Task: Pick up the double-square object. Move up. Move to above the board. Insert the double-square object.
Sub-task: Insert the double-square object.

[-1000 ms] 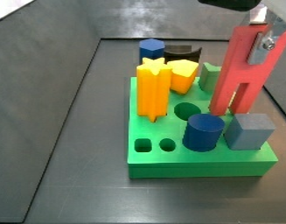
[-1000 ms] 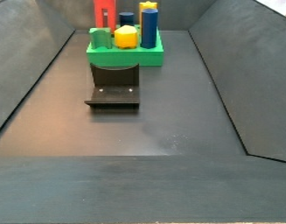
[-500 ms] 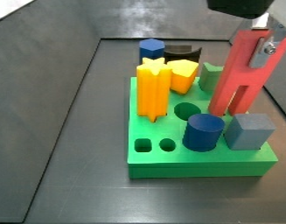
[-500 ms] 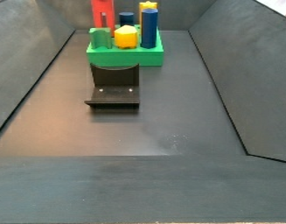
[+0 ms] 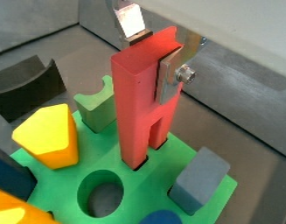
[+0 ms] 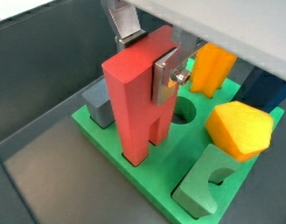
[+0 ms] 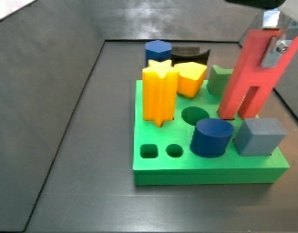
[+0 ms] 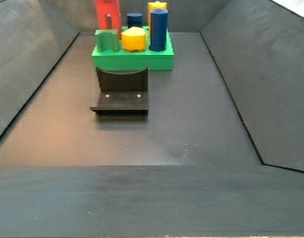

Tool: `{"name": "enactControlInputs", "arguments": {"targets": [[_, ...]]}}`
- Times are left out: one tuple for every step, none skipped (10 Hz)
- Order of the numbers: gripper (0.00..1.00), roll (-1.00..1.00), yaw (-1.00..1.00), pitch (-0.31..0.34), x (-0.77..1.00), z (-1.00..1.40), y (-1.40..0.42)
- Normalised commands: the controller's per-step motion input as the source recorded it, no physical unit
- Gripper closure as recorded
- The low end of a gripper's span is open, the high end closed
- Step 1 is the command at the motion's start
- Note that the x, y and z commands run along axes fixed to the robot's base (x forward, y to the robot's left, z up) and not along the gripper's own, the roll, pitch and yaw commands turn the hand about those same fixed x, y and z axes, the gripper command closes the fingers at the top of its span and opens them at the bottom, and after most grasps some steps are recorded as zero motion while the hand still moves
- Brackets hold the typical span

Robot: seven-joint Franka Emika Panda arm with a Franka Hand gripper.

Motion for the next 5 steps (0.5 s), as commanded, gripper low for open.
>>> {"name": "enactControlInputs", "arguments": {"targets": [[1.00, -0.09, 0.00, 0.219, 0.32, -0.37, 0.10], [1.00, -0.10, 0.00, 0.141, 0.13, -0.45, 0.00], [1.00, -0.04, 0.00, 0.056, 0.00, -0.52, 0.00], [1.00, 0.00, 0.00, 0.029, -0.03, -0.48, -0.12], [1.00, 0.00, 0.07, 0.027, 0.00, -0.43, -0.15]]}}
